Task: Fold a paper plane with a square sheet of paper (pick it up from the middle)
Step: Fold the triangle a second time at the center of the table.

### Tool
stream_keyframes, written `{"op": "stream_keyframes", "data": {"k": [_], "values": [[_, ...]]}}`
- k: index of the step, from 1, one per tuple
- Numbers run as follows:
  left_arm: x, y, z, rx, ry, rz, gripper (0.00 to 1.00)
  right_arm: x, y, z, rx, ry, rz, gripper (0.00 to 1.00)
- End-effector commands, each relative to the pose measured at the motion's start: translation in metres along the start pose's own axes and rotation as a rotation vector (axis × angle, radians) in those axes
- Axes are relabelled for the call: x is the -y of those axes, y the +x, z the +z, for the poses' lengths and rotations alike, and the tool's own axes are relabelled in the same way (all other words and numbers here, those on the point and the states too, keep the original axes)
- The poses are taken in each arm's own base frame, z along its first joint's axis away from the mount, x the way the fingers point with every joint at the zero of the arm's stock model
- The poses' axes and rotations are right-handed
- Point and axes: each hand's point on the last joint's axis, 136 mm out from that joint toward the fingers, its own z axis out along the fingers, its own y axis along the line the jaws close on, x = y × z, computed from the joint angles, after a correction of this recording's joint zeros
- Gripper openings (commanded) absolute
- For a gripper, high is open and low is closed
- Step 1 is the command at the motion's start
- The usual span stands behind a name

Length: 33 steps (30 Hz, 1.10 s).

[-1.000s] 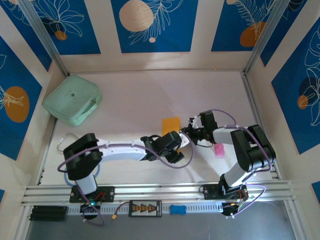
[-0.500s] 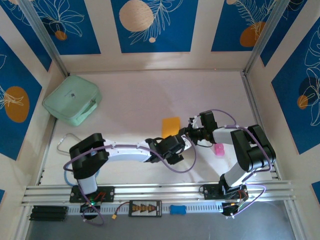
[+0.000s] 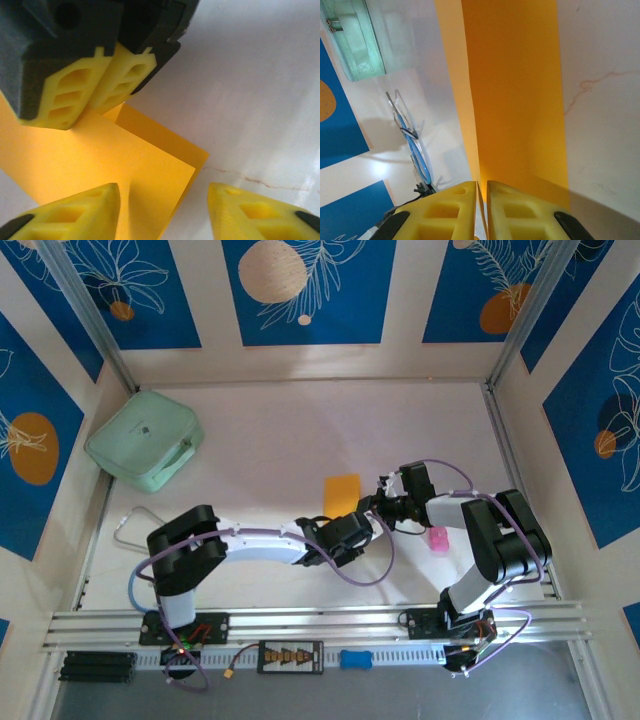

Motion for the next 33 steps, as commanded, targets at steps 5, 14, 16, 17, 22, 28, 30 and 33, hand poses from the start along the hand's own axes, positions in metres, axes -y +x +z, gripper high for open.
{"op": "stream_keyframes", "data": {"k": [5,14,16,17,22,28,30,33], "values": [[-0.006,-0.016,-0.013,0.043,-0.005,-0.039,0.22,-0.005,0.001,-0.006,0.000,-0.007,-0.013,0.16],[-0.012,-0.018,-0.018,0.053,0.101,-0.180,0.02,-0.003,0.000,-0.017,0.035,0.021,-0.010,0.17],[-0.013,-0.020,-0.019,0.063,0.161,-0.243,0.00,0.000,0.000,-0.022,0.053,0.042,-0.003,0.19],[-0.014,-0.021,-0.020,0.069,0.196,-0.281,0.00,0.002,-0.001,-0.025,0.065,0.054,0.002,0.19],[-0.019,-0.024,-0.020,0.093,0.366,-0.457,0.00,0.007,0.002,-0.039,0.115,0.095,0.016,0.21],[-0.030,-0.019,-0.016,0.104,0.458,-0.594,0.00,0.005,0.019,-0.043,0.096,0.095,0.020,0.18],[-0.033,-0.018,-0.015,0.106,0.470,-0.615,0.00,0.004,0.026,-0.038,0.070,0.088,0.016,0.16],[-0.034,-0.016,-0.015,0.101,0.474,-0.618,0.00,0.003,0.035,-0.029,0.046,0.078,0.005,0.14]]}}
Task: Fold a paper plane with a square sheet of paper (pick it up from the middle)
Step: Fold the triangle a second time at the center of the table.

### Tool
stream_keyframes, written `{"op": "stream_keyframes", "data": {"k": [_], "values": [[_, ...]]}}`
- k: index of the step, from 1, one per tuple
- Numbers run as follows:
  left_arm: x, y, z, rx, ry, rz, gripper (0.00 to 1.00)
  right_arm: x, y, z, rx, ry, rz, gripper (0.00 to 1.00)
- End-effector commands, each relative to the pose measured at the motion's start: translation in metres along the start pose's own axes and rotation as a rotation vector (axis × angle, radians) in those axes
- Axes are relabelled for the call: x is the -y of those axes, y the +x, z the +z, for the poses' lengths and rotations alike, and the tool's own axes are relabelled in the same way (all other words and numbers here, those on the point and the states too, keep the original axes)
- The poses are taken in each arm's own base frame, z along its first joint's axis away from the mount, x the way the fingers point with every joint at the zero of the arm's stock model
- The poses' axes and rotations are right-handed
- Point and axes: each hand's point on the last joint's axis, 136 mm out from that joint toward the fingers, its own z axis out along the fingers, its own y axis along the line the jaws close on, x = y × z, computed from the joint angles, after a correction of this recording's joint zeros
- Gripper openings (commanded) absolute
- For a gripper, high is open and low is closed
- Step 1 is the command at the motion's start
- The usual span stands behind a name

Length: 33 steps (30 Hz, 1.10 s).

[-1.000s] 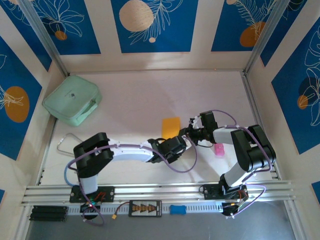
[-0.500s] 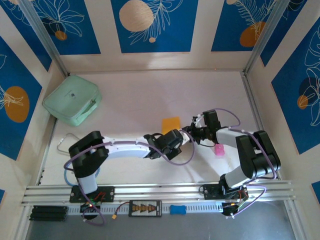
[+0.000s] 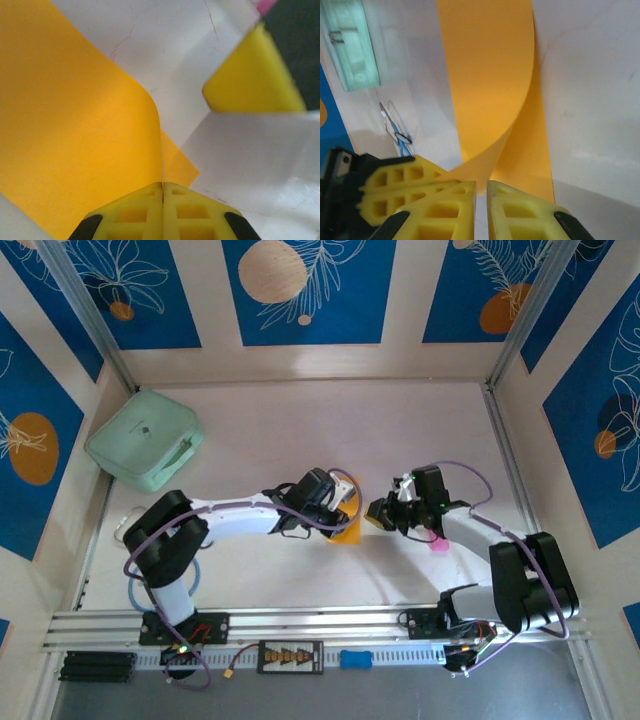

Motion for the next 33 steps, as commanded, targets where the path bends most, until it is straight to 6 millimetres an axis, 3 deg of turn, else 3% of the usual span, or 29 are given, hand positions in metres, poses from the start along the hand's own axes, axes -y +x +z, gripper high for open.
{"op": "stream_keyframes", "data": {"k": [1,9,14,30,33], "values": [[0.011,-0.005,-0.004,0.015,0.073,-0.027,0.01,0.003,0.017,0.009,-0.049,0.000,0.016,0.13],[0.005,-0.003,-0.003,0.003,0.066,-0.037,0.05,-0.010,0.018,0.027,-0.087,-0.035,-0.015,0.11],[0.003,-0.001,-0.001,-0.008,0.062,-0.036,0.08,-0.008,0.017,0.033,-0.093,-0.034,-0.008,0.10],[-0.008,0.005,0.006,-0.040,0.022,-0.028,0.17,-0.006,0.021,0.039,-0.109,-0.029,-0.005,0.10],[-0.009,0.005,0.006,-0.038,0.015,-0.025,0.15,-0.005,0.020,0.038,-0.108,-0.026,-0.004,0.10]]}}
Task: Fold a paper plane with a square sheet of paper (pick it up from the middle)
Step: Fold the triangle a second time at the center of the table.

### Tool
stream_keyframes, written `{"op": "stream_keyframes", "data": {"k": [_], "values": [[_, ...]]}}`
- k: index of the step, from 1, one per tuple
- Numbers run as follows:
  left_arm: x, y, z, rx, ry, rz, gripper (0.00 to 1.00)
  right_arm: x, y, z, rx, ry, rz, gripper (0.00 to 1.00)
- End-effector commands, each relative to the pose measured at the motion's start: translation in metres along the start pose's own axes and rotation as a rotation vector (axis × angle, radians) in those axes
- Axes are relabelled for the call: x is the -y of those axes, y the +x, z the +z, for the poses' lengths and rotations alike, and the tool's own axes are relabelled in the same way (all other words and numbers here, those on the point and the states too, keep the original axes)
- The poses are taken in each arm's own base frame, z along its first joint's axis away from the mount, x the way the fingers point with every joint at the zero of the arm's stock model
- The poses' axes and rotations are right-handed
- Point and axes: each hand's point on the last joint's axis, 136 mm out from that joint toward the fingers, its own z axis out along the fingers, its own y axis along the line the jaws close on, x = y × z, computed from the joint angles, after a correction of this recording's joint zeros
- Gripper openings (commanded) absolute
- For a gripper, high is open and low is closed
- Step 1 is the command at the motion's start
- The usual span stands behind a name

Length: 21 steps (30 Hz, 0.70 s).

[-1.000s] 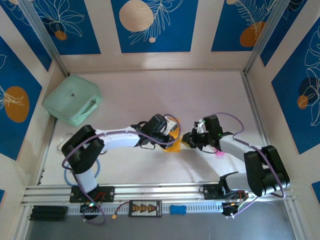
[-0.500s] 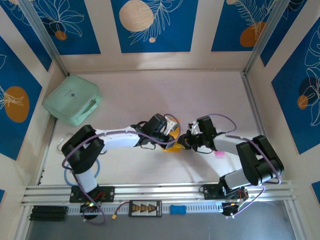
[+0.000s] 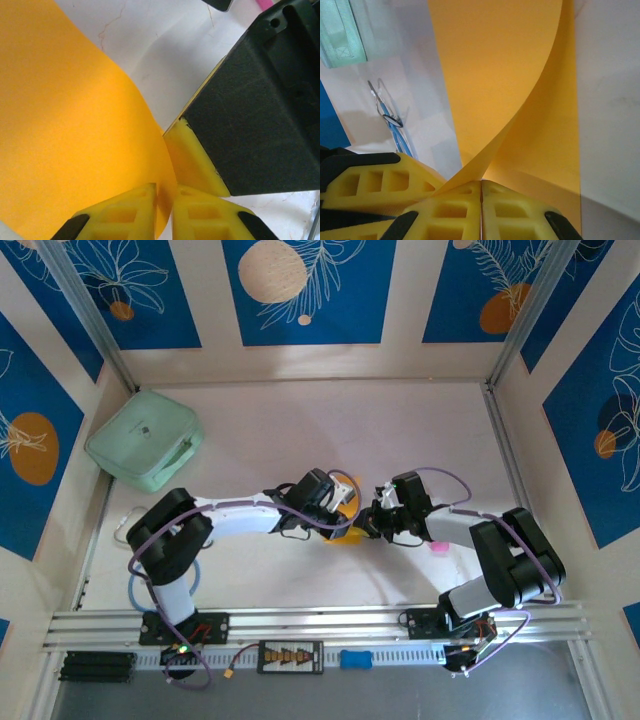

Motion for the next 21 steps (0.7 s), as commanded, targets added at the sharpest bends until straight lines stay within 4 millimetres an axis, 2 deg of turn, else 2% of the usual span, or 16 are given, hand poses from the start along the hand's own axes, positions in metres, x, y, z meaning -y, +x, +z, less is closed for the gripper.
{"op": "stream_keyframes", "data": {"k": [1,11,21], "values": [[-0.0078,-0.0040,0.0000,0.003,-0.024,0.011,0.15,-0.0062,0.0010,0.0016,-0.018,-0.013,-0.001,0.10],[-0.0090,-0.0061,-0.0005,0.017,-0.024,0.012,0.21,-0.0032,0.0016,0.0024,-0.021,-0.006,0.002,0.10],[-0.0100,-0.0055,0.0018,0.032,-0.018,0.011,0.19,-0.0025,0.0014,0.0033,-0.027,-0.005,0.005,0.10]]}}
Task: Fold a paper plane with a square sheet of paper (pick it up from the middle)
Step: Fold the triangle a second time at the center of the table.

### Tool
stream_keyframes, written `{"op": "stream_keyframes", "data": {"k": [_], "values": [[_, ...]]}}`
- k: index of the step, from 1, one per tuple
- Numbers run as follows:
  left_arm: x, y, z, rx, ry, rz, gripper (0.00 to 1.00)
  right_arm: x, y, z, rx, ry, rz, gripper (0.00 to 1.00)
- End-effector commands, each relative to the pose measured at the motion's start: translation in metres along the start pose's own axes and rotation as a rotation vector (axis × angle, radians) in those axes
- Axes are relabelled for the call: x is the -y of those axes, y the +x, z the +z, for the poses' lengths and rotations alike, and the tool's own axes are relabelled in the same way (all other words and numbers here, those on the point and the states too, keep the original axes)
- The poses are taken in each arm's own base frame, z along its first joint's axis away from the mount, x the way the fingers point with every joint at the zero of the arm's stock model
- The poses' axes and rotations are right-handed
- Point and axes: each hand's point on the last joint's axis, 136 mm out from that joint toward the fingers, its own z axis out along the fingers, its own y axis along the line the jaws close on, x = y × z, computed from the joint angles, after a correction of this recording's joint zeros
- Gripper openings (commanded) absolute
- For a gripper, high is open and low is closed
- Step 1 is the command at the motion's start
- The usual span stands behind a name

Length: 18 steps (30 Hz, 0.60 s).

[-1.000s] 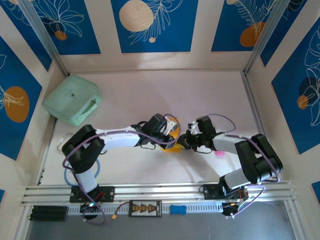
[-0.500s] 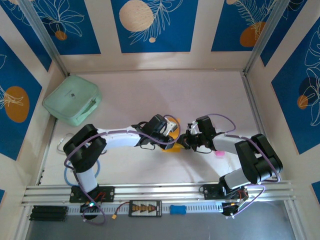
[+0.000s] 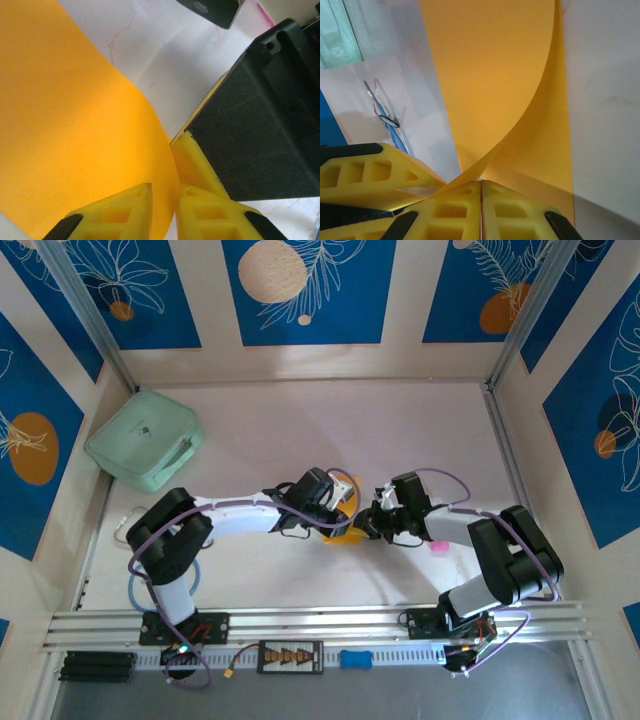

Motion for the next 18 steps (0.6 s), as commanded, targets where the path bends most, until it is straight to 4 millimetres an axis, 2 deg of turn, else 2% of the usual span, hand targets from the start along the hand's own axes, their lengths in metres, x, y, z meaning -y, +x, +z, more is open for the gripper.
{"op": "stream_keyframes", "data": {"k": [1,18], "values": [[-0.0057,0.0001,0.0030,0.005,-0.002,0.010,0.18,-0.0069,0.0009,0.0009,-0.019,-0.015,-0.006,0.10],[-0.0058,0.0021,0.0071,-0.030,-0.002,0.022,0.18,-0.0099,0.0003,-0.0005,-0.017,-0.019,-0.013,0.10]]}}
